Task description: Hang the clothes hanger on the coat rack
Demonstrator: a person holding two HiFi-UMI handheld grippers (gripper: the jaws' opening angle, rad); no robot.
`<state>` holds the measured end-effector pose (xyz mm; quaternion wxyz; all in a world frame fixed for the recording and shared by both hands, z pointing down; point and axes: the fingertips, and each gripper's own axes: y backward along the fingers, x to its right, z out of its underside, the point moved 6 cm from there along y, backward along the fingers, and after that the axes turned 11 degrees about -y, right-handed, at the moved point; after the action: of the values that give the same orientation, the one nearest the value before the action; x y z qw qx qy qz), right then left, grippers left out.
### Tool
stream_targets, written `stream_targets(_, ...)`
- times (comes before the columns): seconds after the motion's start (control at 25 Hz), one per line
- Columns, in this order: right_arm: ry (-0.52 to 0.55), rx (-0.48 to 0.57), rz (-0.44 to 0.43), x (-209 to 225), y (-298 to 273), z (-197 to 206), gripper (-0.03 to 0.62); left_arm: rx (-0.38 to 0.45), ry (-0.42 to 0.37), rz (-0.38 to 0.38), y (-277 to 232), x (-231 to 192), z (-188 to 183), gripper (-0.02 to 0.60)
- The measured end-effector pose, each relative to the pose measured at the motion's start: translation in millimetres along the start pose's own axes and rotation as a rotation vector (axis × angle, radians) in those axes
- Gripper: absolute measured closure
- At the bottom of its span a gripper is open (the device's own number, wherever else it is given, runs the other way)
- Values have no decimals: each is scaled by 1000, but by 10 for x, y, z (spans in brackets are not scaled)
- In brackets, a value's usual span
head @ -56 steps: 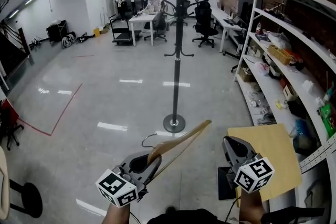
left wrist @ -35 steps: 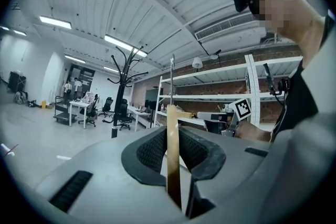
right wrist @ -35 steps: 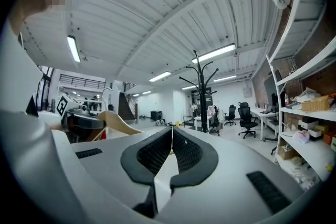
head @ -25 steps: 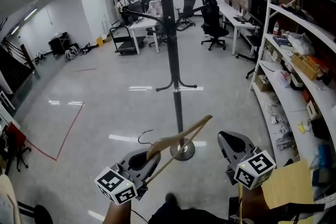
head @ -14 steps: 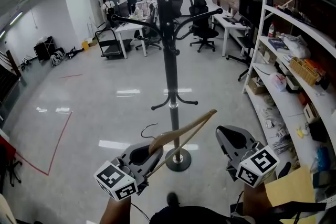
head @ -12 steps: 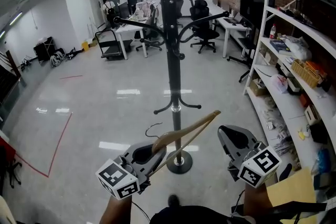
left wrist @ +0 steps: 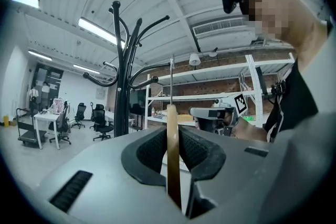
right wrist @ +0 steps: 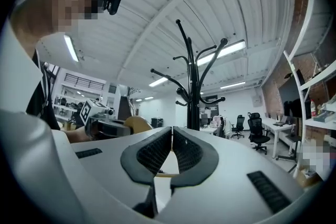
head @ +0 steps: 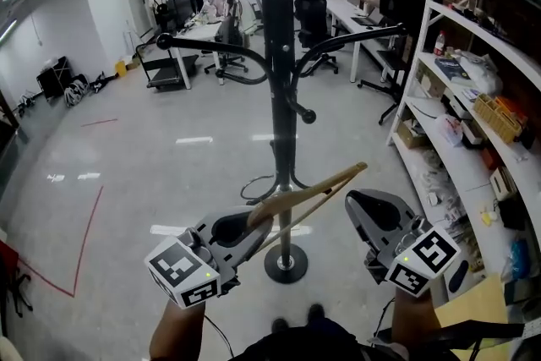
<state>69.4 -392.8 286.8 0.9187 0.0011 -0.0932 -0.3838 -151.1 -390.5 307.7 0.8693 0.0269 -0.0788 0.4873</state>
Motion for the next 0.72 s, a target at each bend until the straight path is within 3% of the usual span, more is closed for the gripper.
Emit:
stream_targets(0.12, -10, 6, -44, 210, -184, -111, 585, 4, -4, 14, -258, -209, -100, 529)
stream_targets(0.28, 26, -1, -108, 446, -385, -266, 585, -3, 15, -21, -518, -507, -148, 529)
stream_targets(0.48, 17, 10, -136, 703, -534, -292, 585, -35, 23, -42, -774, -721, -107, 529)
stream_targets(0.72, 4, 1, -136, 776, -719, -255, 585, -54, 16, -8, -889, -920, -84, 529)
